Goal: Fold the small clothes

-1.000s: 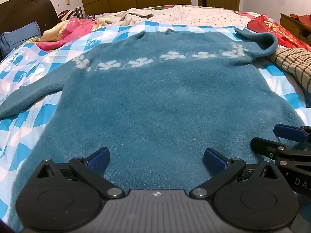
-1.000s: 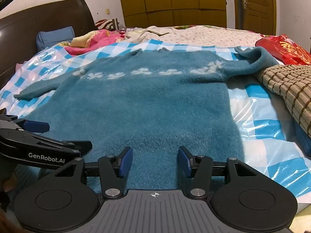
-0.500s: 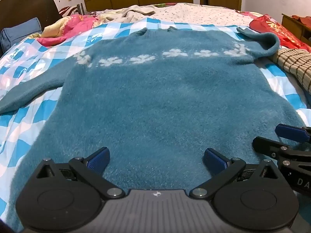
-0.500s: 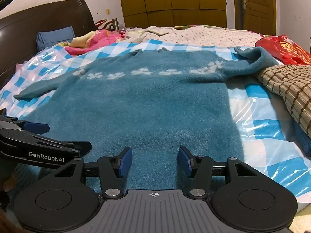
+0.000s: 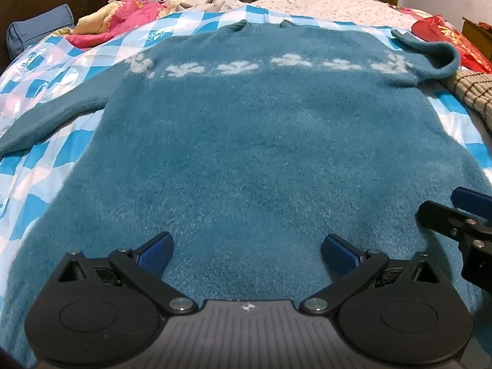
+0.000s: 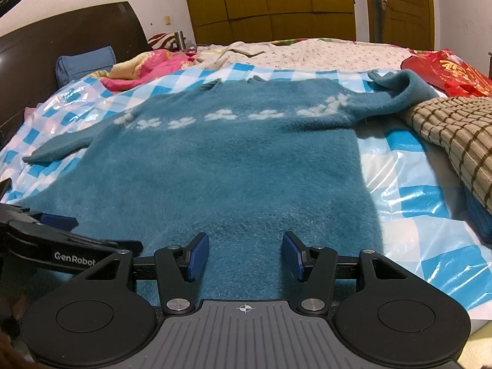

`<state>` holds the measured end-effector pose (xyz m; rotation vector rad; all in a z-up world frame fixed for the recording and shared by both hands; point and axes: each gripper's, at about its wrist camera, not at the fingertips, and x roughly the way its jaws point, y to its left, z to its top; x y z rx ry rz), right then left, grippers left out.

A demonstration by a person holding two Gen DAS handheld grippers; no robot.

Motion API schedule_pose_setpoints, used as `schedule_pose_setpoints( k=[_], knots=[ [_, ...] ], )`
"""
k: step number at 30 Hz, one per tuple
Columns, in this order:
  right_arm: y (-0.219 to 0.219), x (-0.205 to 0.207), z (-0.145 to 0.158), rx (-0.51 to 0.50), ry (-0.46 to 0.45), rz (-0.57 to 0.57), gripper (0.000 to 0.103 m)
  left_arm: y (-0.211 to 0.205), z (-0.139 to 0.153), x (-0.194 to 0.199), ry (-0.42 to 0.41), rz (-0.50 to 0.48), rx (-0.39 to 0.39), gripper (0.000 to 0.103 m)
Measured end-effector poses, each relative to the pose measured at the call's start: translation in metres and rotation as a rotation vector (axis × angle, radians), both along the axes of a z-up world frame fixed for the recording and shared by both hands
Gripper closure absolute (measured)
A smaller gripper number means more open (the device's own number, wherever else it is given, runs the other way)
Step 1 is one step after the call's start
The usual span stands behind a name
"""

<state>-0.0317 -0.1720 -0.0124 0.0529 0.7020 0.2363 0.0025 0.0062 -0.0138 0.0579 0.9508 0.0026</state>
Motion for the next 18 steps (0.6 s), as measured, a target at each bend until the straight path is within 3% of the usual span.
schedule_pose_setpoints(
  k=[18],
  knots=[
    [-0.0021, -0.0011, 0.0030, 0.018, -0.009, -0.004, 0.050, 0.0037, 0.0034, 0.0048, 0.036, -0.023, -0.014, 0.000]
  ],
)
